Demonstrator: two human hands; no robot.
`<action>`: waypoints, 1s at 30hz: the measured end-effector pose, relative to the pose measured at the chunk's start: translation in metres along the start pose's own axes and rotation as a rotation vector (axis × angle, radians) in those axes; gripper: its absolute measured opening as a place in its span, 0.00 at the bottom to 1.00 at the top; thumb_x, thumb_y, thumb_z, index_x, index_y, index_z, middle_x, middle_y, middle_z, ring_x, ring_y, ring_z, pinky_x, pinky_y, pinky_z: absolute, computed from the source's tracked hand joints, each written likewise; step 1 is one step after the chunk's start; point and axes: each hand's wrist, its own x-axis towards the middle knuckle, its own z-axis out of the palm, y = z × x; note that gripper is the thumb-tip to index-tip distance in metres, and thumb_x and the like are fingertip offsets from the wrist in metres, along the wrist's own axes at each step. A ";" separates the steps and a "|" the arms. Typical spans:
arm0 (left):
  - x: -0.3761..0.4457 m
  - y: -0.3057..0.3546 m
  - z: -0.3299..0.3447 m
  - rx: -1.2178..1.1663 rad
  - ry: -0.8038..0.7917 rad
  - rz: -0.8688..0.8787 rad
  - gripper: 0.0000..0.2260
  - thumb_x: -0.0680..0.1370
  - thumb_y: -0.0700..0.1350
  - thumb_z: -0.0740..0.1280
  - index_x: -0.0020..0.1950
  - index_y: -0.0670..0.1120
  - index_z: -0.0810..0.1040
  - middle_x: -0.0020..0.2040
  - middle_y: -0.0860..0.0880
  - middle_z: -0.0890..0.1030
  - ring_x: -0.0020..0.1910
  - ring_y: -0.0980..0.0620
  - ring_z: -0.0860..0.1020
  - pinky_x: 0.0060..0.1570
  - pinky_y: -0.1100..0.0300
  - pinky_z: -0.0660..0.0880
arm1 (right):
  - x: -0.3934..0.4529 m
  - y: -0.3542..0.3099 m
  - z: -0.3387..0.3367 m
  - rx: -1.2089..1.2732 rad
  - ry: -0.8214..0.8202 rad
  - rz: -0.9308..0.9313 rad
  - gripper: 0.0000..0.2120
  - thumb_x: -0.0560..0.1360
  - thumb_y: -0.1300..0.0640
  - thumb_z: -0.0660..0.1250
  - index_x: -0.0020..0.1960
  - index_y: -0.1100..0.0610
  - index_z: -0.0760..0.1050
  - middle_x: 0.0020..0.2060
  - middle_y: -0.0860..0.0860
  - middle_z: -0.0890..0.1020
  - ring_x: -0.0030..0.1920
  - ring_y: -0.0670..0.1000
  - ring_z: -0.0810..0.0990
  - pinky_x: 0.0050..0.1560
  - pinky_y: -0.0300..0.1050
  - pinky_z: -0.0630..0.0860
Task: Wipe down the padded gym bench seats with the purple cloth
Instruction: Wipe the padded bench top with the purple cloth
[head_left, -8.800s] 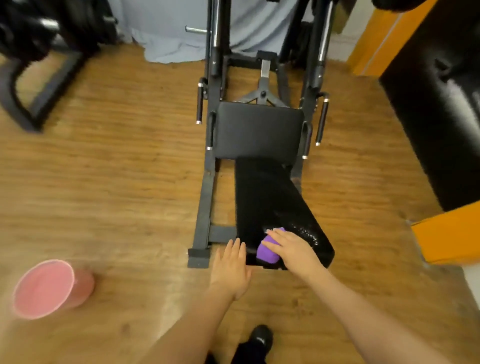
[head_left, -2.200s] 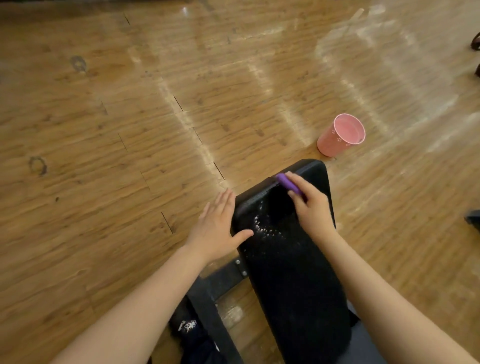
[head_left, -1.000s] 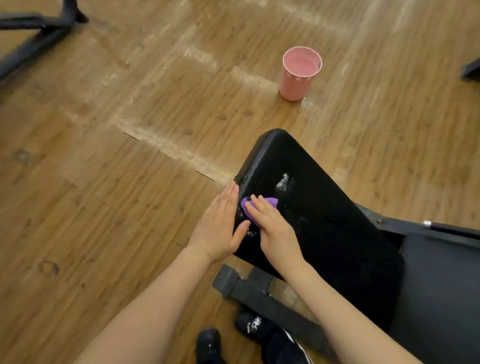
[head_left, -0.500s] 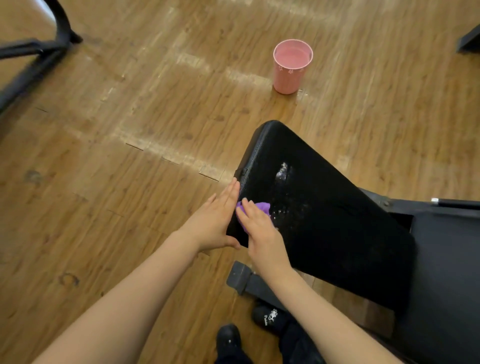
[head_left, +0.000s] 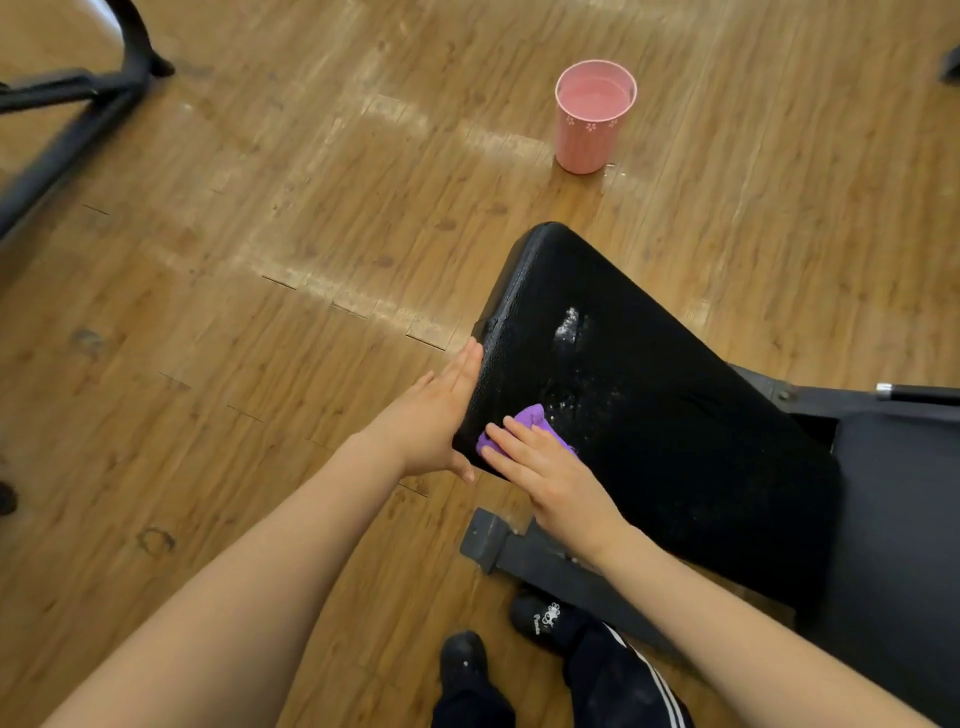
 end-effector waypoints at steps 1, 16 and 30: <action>0.000 0.001 -0.002 0.004 -0.011 -0.007 0.63 0.64 0.56 0.78 0.74 0.42 0.29 0.77 0.47 0.34 0.77 0.53 0.39 0.74 0.56 0.45 | -0.004 0.003 -0.004 -0.016 -0.009 -0.012 0.28 0.67 0.70 0.63 0.67 0.59 0.69 0.65 0.57 0.74 0.67 0.57 0.68 0.67 0.57 0.64; 0.059 0.018 0.004 0.093 0.400 -0.034 0.29 0.82 0.50 0.53 0.78 0.39 0.46 0.79 0.42 0.44 0.78 0.46 0.46 0.76 0.51 0.49 | 0.122 0.136 -0.088 0.203 0.216 0.679 0.24 0.76 0.72 0.56 0.70 0.59 0.68 0.72 0.54 0.66 0.73 0.52 0.60 0.69 0.38 0.53; 0.062 0.014 0.009 0.027 0.456 0.006 0.27 0.77 0.46 0.51 0.73 0.33 0.61 0.75 0.35 0.61 0.73 0.39 0.63 0.67 0.42 0.68 | 0.068 0.064 -0.032 0.176 0.214 0.578 0.29 0.70 0.75 0.66 0.69 0.63 0.67 0.68 0.59 0.70 0.68 0.55 0.69 0.69 0.50 0.65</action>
